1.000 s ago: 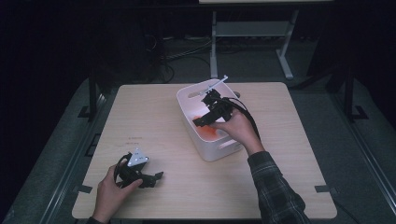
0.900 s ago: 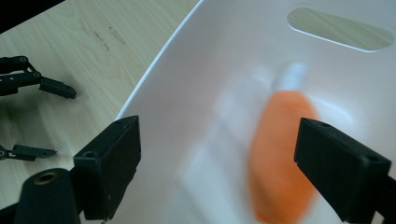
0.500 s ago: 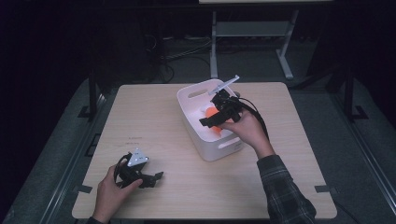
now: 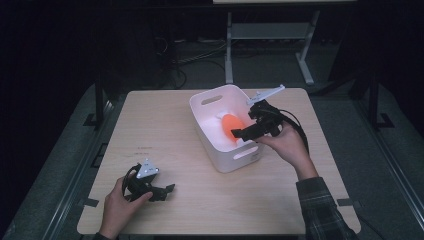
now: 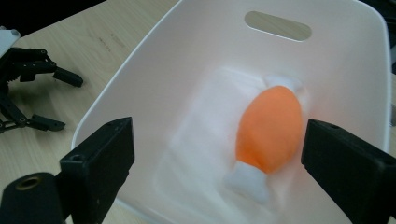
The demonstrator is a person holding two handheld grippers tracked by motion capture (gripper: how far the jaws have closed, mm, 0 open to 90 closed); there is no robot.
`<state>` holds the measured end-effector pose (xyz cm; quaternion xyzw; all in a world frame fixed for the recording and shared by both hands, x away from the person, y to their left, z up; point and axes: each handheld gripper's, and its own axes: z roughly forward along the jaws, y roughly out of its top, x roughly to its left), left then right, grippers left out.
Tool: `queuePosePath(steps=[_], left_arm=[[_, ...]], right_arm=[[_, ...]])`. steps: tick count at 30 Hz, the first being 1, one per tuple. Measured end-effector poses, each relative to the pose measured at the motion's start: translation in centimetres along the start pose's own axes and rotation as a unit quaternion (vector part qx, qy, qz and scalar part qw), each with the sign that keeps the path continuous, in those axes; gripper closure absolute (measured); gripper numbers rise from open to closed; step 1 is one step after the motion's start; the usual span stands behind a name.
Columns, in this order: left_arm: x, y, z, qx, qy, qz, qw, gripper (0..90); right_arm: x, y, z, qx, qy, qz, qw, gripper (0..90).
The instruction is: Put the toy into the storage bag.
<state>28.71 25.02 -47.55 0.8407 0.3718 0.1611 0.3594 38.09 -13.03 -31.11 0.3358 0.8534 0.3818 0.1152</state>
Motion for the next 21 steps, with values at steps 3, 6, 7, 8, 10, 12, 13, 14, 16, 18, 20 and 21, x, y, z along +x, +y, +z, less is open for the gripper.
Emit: queuePosePath(steps=[3,6,7,8,10,12,13,14,16,18,20,21], left_arm=[[0.0,0.0,0.0,0.0,0.0,0.0,1.0,12.9],[0.0,0.0,0.0,0.0,0.0,0.0,1.0,12.9],[0.0,0.0,0.0,0.0,0.0,0.0,1.0,12.9],[0.0,0.0,0.0,0.0,0.0,0.0,1.0,12.9],[0.0,0.0,0.0,0.0,0.0,0.0,1.0,12.9],[0.0,0.0,0.0,0.0,0.0,-0.001,1.0,12.9],[0.0,0.0,0.0,0.0,0.0,-0.001,1.0,12.9],[0.0,0.0,0.0,0.0,0.001,-0.001,1.0,12.9],[0.0,0.0,0.0,-0.001,0.001,-0.001,1.0,12.9],[0.0,0.0,0.0,-0.001,0.001,-0.001,1.0,13.0],[0.0,0.0,0.0,-0.001,0.001,-0.001,1.0,13.0],[0.0,0.0,0.0,-0.002,0.001,-0.002,1.0,12.9]], right_arm=[[-0.2,-0.8,-1.0,-0.006,-0.004,0.003,1.0,9.3],[-0.4,-1.8,-1.8,-0.011,-0.007,0.005,0.9999,9.0],[-0.5,-2.2,-2.1,-0.013,-0.009,0.007,0.9999,9.1],[-0.6,-2.5,-2.3,-0.014,-0.009,0.01,0.9998,9.0],[-0.7,-3.3,-2.7,-0.015,-0.012,0.013,0.9997,9.0],[-0.9,-4.1,-3.1,-0.016,-0.016,0.017,0.9996,9.0],[-1.0,-4.5,-3.3,-0.018,-0.018,0.018,0.9995,9.1],[-1.1,-4.9,-3.4,-0.019,-0.02,0.02,0.9994,9.0],[-1.2,-5.8,-3.7,-0.02,-0.02,0.025,0.9993,9.0],[-1.4,-7.0,-3.8,-0.019,-0.021,0.028,0.9992,8.5],[-1.5,-7.9,-3.9,-0.018,-0.023,0.033,0.999,8.4],[-1.5,-8.3,-3.9,-0.017,-0.023,0.035,0.999,8.3]])
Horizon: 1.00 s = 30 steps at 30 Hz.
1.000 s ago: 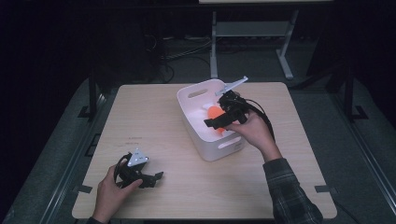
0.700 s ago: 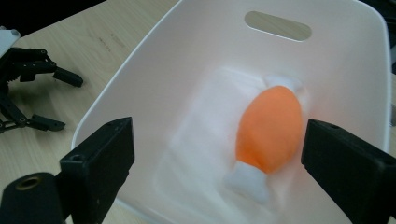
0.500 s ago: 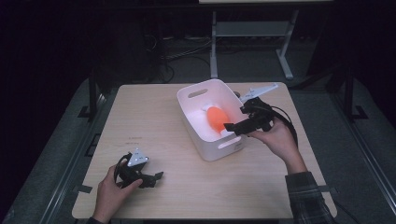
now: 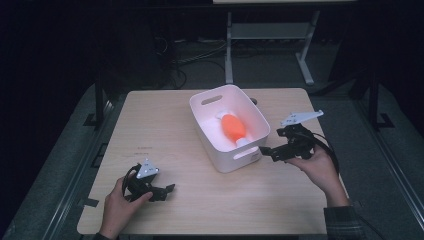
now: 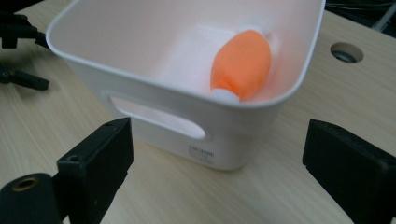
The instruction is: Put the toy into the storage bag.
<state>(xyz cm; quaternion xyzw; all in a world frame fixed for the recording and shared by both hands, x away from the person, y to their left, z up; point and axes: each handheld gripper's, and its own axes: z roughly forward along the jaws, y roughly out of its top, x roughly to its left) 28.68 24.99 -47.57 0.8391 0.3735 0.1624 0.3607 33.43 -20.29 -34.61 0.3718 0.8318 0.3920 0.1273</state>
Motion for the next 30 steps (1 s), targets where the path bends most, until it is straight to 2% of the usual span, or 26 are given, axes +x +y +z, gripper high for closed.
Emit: queuePosePath(steps=[2,9,14,20,27,30], left_arm=[[0.0,0.0,0.0,0.0,0.0,0.0,1.0,13.0],[0.0,0.0,0.0,0.0,0.001,-0.001,1.0,13.0],[0.0,0.0,0.0,0.002,0.001,0.001,1.0,13.1],[0.0,0.0,0.0,0.001,0.001,0.0,1.0,13.0],[0.0,0.0,0.0,0.001,0.001,0.0,1.0,13.1],[0.0,0.0,0.0,0.001,0.001,0.0,1.0,13.0]], right_arm=[[-0.1,-0.5,0.0,0.001,-0.002,-0.001,1.0,8.3],[-0.7,-4.8,0.3,0.0,-0.01,0.018,0.9998,8.3],[-0.9,-7.2,0.8,0.001,-0.021,0.021,0.9996,8.3],[-0.9,-10.3,1.4,-0.001,-0.044,0.032,0.9985,8.3],[-1.3,-13.0,1.5,-0.004,-0.072,0.039,0.9966,8.3],[-1.4,-14.2,1.8,0.011,-0.082,0.033,0.996,8.2]])
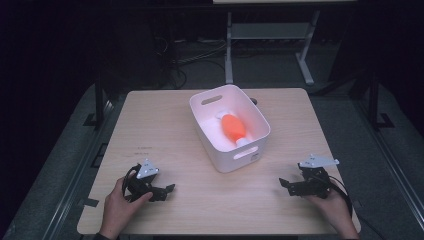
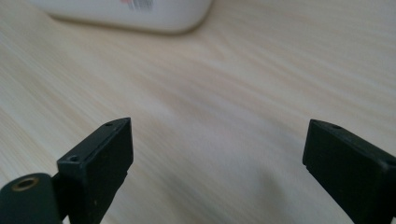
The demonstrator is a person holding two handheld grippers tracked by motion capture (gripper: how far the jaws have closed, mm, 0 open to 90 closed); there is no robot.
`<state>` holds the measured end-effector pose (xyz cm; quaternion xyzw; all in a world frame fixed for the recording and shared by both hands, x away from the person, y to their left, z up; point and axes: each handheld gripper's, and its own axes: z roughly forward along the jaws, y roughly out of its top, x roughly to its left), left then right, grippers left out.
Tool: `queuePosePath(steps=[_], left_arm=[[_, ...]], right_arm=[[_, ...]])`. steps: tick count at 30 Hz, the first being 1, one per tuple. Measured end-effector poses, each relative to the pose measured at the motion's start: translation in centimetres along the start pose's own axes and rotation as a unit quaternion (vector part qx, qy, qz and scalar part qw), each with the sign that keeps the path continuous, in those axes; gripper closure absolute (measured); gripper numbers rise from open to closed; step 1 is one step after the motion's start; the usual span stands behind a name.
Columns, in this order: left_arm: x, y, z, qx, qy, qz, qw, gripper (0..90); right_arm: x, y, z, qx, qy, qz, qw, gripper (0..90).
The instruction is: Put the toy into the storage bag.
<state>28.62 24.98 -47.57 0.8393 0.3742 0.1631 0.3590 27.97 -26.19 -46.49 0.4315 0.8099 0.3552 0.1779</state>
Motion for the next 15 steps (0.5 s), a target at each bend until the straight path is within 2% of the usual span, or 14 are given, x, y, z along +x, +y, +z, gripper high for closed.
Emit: queuePosePath(steps=[2,5,8,15], left_arm=[[0.0,0.0,0.0,0.0,0.0,0.0,1.0,13.0],[0.0,0.0,0.0,0.0,0.0,0.0,1.0,13.0],[0.0,0.0,0.0,0.0,0.0,0.0,1.0,13.0],[0.0,0.0,0.0,0.0,0.001,-0.001,1.0,13.0]], right_arm=[[0.1,-0.9,0.3,0.016,-0.01,-0.002,0.9998,6.8],[0.1,-1.4,0.5,0.024,-0.013,-0.005,0.9996,5.6],[-0.1,-2.0,0.5,0.013,-0.002,0.009,0.9999,5.1],[-0.1,-2.0,0.6,0.016,0.001,0.007,0.9998,3.1]])
